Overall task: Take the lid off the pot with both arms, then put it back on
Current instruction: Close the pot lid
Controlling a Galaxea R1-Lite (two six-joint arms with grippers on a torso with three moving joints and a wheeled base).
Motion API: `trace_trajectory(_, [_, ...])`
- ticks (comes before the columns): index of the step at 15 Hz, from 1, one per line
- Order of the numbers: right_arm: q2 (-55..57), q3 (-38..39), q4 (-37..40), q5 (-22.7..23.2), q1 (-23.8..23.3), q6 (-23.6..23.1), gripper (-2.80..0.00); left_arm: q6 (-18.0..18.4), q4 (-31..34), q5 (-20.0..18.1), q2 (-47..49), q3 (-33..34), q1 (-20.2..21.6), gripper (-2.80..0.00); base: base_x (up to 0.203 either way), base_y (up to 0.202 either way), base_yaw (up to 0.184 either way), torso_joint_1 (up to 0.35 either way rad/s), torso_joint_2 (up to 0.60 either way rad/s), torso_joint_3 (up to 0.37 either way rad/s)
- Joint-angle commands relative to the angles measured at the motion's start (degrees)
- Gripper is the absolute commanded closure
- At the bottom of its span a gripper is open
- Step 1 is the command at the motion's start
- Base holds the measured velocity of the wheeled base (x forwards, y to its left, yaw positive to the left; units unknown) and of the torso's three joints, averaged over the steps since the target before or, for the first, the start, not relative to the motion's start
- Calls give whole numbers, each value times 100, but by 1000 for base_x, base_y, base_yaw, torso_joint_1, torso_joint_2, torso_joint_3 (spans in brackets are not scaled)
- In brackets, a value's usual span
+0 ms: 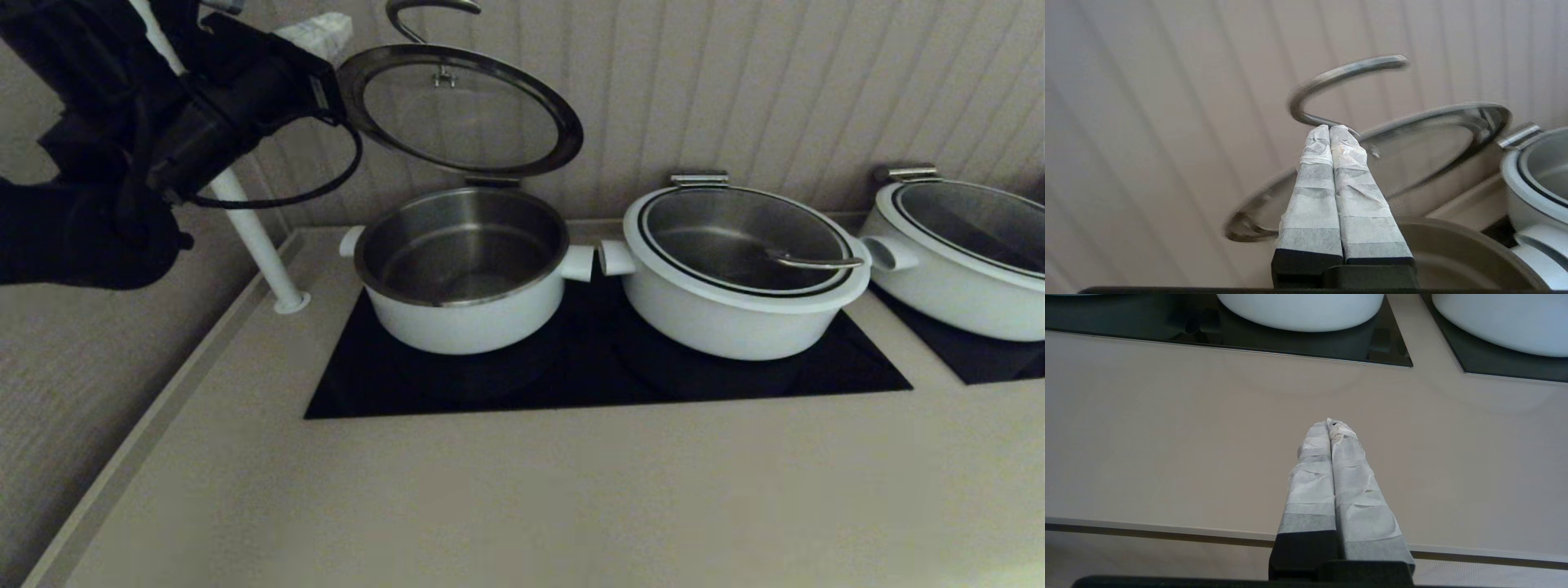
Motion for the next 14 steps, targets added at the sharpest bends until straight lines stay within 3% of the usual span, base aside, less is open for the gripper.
trace_trajectory(1, [0, 0, -1, 6, 0, -7, 0, 0, 265, -36, 77, -536, 63, 0, 0, 0, 0, 0, 0, 0])
trace_trajectory(9, [0, 0, -1, 6, 0, -7, 0, 23, 1870, -499, 690, -2359, 55, 0, 0, 0, 0, 0, 0, 0])
trace_trajectory(14, [0, 0, -1, 6, 0, -7, 0, 24, 2270, -609, 998, -2942, 55, 0, 0, 0, 0, 0, 0, 0])
